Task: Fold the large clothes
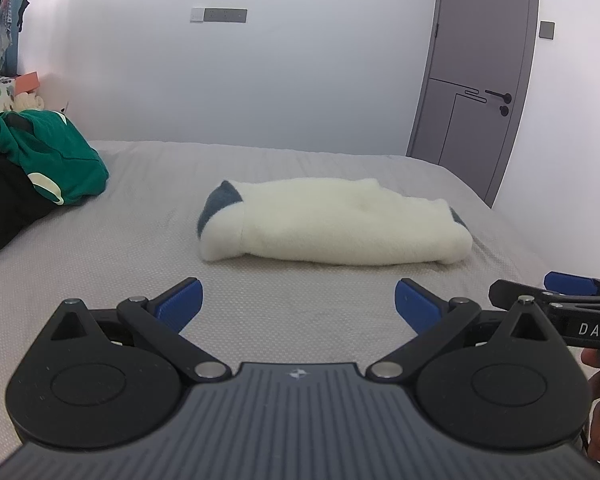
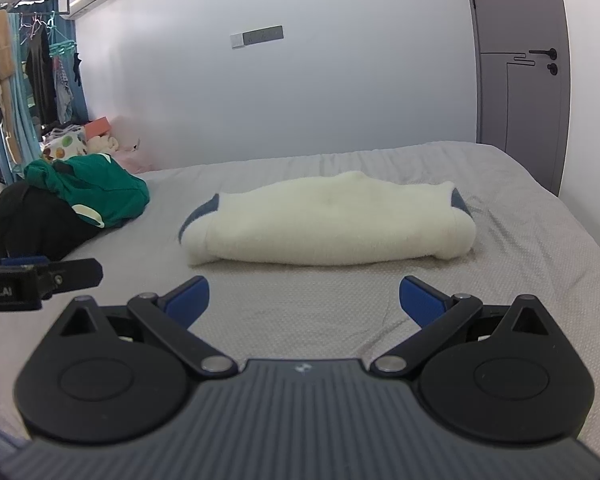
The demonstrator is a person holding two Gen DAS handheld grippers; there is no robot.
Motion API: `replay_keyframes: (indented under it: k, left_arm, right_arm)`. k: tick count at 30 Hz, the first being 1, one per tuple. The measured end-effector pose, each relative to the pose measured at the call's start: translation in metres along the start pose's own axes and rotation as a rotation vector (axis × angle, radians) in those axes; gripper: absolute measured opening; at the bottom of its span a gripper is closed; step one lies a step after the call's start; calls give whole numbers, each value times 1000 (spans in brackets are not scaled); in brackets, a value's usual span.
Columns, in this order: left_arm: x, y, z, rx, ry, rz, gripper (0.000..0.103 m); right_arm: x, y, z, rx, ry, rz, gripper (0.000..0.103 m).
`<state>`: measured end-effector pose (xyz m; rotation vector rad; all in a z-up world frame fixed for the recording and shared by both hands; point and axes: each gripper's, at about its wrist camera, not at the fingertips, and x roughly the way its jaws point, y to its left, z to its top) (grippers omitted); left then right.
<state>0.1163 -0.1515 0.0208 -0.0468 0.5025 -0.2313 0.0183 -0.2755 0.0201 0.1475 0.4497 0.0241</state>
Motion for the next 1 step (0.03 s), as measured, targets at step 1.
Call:
replay_keyframes:
  k: [1]
  left_arm:
    - [0, 0, 0, 0, 0, -2, 103]
  right_arm:
    - [0, 0, 0, 1, 1, 0, 103]
